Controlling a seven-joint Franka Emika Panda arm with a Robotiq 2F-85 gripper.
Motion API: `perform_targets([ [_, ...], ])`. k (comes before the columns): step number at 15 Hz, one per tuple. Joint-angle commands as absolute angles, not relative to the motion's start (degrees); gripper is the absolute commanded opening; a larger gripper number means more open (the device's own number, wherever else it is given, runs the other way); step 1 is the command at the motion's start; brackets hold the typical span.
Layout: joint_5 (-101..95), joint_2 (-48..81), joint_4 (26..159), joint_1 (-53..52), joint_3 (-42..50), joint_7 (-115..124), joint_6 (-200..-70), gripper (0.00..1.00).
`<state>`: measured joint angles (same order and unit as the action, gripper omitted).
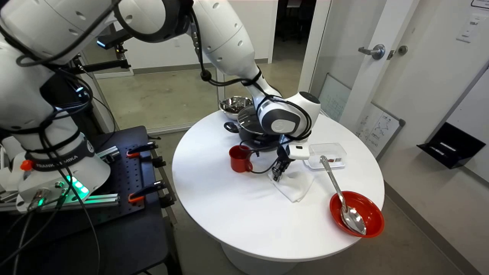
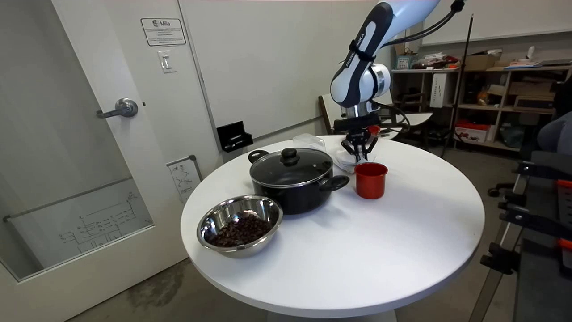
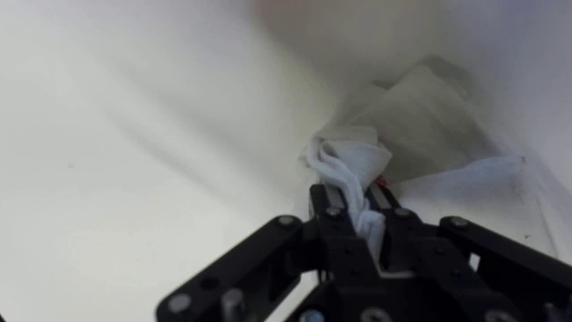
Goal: Use the towel to wipe the table
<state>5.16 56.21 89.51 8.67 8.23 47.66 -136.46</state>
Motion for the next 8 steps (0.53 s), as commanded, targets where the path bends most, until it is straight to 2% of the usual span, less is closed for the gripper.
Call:
perform_targets([
  [1, 7.17, 55.74, 91.60, 8.81, 8.56, 42.68, -138.02, 0.04],
  [8, 6.23, 56.06, 93.29, 8.47, 15.13, 45.32, -135.84, 0.04],
])
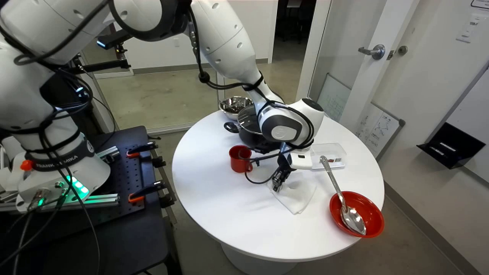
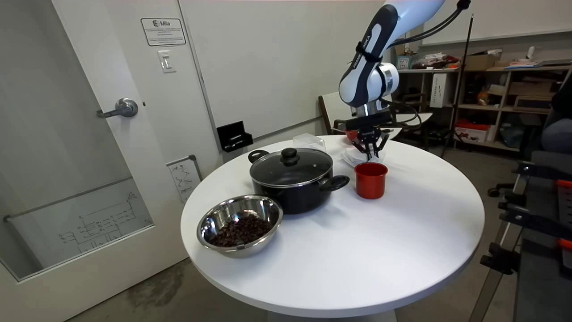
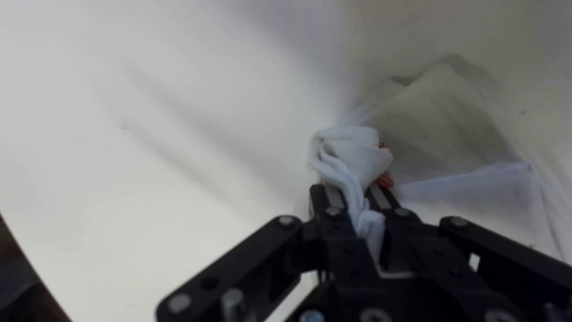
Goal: Use the towel to wipe the table
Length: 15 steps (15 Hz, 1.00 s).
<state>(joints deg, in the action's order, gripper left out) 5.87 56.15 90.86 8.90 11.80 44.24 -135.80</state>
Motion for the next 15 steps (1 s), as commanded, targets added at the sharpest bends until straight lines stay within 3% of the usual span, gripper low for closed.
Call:
perform_targets([
  [1, 6.17, 55.72, 93.90, 8.36, 16.39, 46.34, -135.58, 0.04],
  [10, 1.87, 56.22, 96.93, 4.60, 27.12, 66.80, -125.35, 0.04],
  [15, -1.88, 54.53, 97.82, 4.12, 24.26, 67.18, -120.21, 0.04],
])
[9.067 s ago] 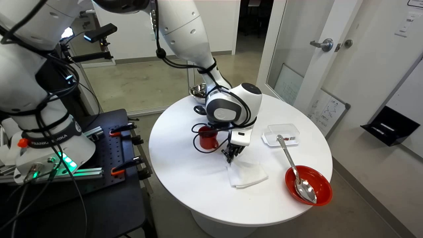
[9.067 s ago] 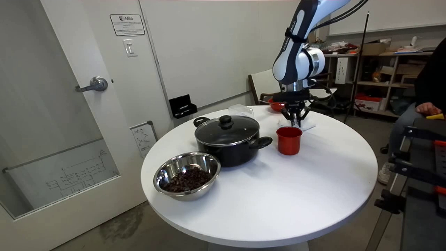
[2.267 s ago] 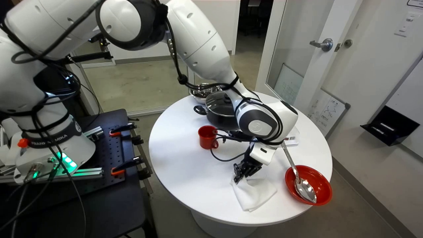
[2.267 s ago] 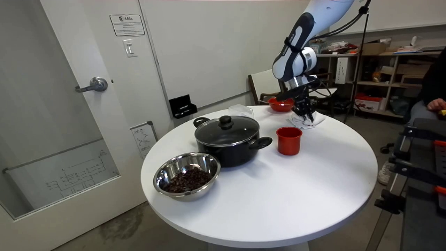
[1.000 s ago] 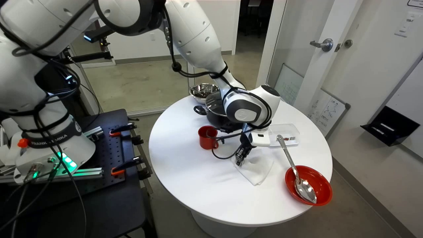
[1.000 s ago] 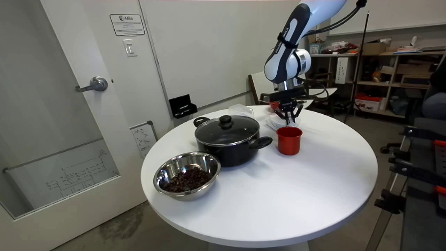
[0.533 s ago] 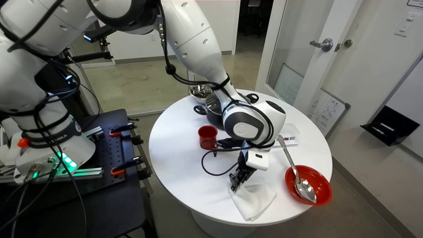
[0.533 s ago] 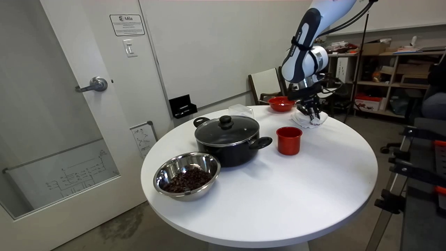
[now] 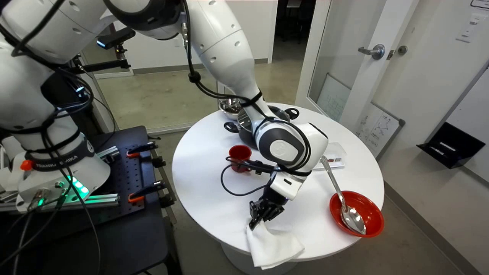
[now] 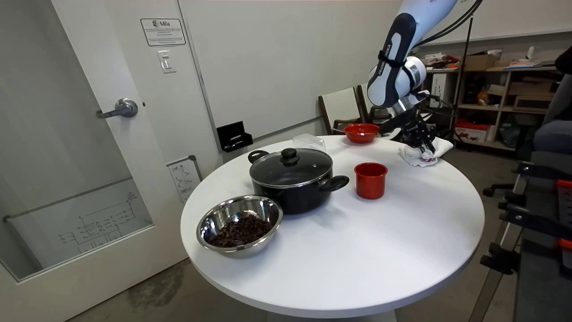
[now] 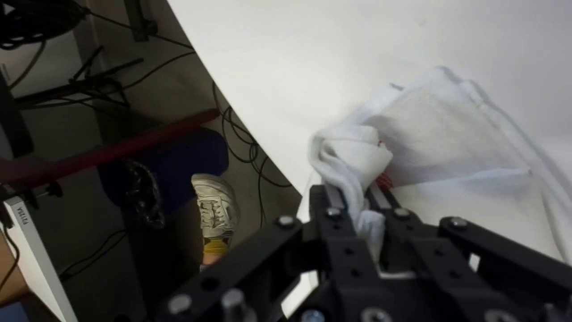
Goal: Use the towel to wipe the table
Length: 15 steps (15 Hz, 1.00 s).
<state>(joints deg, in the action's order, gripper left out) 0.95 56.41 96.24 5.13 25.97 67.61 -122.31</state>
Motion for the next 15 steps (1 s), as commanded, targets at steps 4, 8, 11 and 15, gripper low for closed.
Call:
perform_targets([
  [4, -2.21, 52.22, 100.09, 4.38, 18.56, 58.44, -122.65, 0.04],
  [8, -1.26, 50.40, 101.99, 4.23, 15.82, 52.16, -126.87, 0.04],
  [11, -1.36, 49.75, 104.23, 1.33, 18.06, 57.48, -134.02, 0.04],
  [15, -0.55, 47.93, 108.38, 0.18, 18.26, 58.78, -144.31, 0.04],
])
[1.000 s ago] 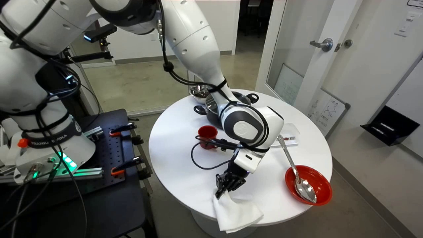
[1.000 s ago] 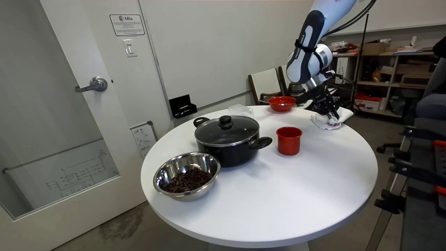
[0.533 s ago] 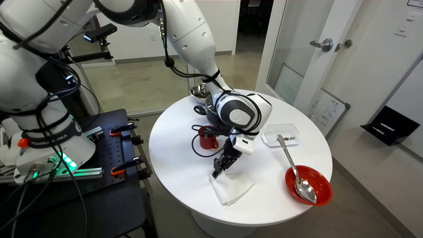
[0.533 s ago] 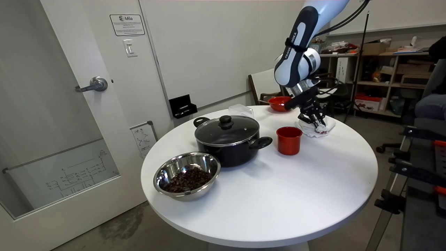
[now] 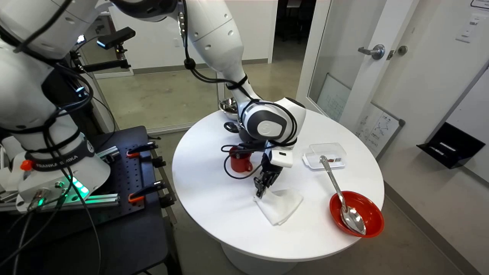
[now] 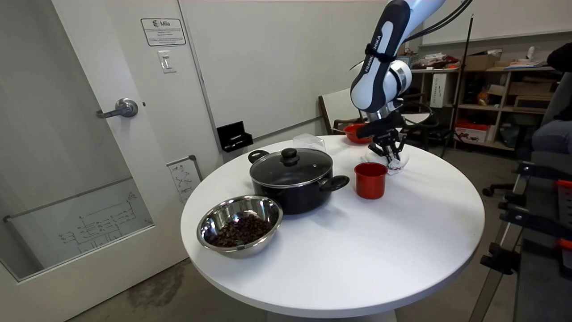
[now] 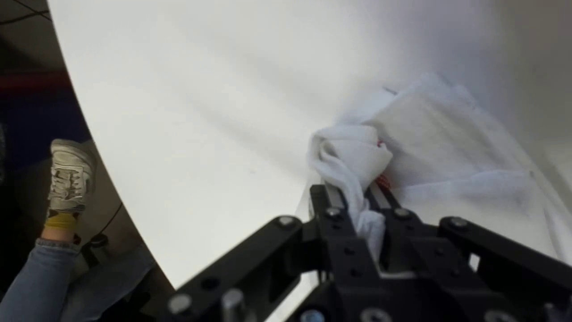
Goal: Use the towel to wipe the table
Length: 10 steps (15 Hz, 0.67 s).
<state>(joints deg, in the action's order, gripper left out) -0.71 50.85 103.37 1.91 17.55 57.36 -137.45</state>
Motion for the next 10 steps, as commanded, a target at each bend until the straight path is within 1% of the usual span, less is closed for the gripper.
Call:
perform_targets([
  [1, -0.31, 47.47, 109.38, 0.35, 17.79, 57.61, -146.94, 0.04],
  [5, -0.18, 45.67, 113.14, -0.17, 17.15, 53.76, -155.97, 0.04],
  [10, 0.73, 44.94, 114.14, -0.84, 17.12, 51.20, -157.21, 0.04],
])
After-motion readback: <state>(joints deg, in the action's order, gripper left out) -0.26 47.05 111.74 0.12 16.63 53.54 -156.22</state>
